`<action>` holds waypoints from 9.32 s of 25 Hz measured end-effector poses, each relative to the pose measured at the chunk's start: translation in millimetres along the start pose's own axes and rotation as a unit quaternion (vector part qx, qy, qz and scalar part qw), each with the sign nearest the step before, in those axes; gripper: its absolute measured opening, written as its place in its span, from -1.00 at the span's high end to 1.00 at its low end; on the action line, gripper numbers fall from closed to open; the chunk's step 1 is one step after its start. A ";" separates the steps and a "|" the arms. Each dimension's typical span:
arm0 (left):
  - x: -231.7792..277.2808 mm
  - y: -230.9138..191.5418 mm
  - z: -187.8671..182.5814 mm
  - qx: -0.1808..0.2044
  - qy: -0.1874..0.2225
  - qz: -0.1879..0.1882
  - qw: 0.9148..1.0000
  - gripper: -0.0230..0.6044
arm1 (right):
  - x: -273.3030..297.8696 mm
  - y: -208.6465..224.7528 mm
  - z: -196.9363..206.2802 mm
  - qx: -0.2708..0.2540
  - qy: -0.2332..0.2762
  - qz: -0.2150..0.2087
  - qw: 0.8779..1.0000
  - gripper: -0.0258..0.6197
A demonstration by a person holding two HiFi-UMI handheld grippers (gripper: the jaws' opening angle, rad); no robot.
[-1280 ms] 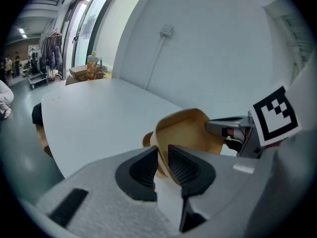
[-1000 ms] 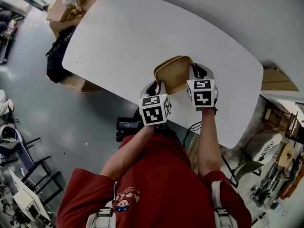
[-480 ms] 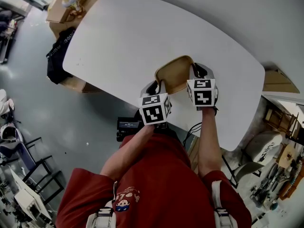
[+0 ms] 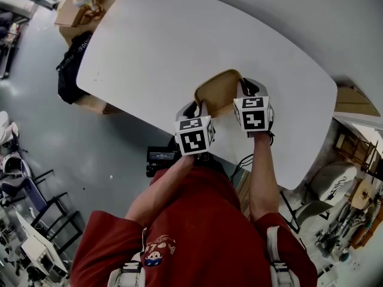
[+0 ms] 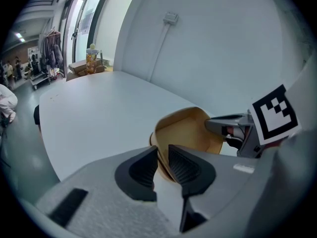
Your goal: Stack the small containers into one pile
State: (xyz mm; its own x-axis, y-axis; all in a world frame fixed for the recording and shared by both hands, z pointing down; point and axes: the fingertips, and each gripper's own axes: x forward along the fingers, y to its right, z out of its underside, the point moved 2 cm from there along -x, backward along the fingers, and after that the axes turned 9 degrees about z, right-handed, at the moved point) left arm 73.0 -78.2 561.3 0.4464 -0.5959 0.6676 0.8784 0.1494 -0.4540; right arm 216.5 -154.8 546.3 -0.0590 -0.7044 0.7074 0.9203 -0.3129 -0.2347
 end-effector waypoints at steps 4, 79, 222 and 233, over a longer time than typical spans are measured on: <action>2.9 -2.8 -0.1 -0.001 -0.004 -0.008 1.000 0.69 | 7.1 -1.7 2.6 -0.002 -0.006 -0.005 1.000 0.81; 34.8 -24.5 23.1 -0.023 -0.033 -0.007 0.999 0.19 | 34.1 -19.6 32.2 -0.023 -0.062 -0.028 0.997 0.42; -204.0 10.3 -221.4 0.379 0.359 0.154 0.839 0.93 | -214.9 -103.3 -163.3 0.145 0.336 0.212 0.906 0.92; -201.1 5.5 -222.1 0.376 0.352 0.157 0.843 0.92 | -210.6 -105.2 -165.5 0.142 0.333 0.215 0.907 0.92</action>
State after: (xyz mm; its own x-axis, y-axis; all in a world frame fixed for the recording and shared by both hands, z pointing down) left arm -49.9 -132.9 293.5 0.6974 -0.7147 -0.0523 0.7141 0.6868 0.1355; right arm 68.0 -79.0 311.7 0.1953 -0.9807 0.0090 0.9706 0.1920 -0.1451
